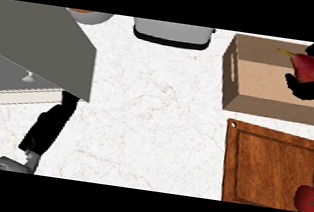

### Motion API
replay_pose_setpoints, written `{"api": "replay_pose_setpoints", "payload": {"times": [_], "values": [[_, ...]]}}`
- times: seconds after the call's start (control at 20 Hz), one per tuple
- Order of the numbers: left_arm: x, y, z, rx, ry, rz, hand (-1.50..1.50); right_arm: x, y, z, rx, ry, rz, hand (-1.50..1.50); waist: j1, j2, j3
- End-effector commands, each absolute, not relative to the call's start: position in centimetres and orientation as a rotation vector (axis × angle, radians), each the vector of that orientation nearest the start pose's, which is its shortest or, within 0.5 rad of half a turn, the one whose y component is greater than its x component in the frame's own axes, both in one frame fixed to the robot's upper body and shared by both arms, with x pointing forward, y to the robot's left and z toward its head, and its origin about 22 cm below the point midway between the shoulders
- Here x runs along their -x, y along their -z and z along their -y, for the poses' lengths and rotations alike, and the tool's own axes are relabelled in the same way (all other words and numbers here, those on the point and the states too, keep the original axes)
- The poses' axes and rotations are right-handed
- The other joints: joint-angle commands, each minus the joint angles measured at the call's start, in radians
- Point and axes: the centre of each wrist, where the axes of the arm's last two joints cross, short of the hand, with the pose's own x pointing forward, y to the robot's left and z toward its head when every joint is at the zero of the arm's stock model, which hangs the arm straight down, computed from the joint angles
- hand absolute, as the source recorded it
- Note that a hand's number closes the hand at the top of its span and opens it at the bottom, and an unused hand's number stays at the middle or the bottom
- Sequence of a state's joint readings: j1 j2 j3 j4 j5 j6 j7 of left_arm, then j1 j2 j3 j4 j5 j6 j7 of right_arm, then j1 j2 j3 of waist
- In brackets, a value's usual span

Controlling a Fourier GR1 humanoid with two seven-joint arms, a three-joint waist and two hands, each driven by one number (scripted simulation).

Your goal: Pick the pear from the cutting board and place it in the cardboard box

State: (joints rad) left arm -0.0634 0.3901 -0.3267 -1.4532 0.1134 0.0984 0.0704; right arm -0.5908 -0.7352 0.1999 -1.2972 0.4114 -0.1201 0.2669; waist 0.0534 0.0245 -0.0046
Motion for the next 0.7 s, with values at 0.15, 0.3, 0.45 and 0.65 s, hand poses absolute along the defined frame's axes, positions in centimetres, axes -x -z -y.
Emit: {"api": "replay_pose_setpoints", "payload": {"times": [0.15, 0.3, 0.45, 0.65], "values": [[-27.5, -4.0, -20.1, 0.052, 0.476, 1.608, 0.0, -37.9, -13.1, 32.6, 0.888, -0.672, 1.405, -1.5, -0.022, -0.002, 0.008], [-26.7, -3.6, -20.1, 0.06, 0.473, 1.611, 0.0, -38.8, -12.8, 32.4, 0.838, -0.644, 1.454, -1.5, -0.019, -0.008, 0.008], [-26.6, -3.8, -21.1, 0.056, 0.465, 1.61, 0.0, -39.3, -13.0, 31.9, 0.731, -0.492, 1.587, -1.5, -0.03, -0.014, 0.009], [-26.7, -3.1, -22.0, 0.036, 0.441, 1.585, 0.0, -39.5, -15.1, 34.4, 0.664, -0.217, 1.737, -1.5, -0.058, -0.013, 0.009]]}}
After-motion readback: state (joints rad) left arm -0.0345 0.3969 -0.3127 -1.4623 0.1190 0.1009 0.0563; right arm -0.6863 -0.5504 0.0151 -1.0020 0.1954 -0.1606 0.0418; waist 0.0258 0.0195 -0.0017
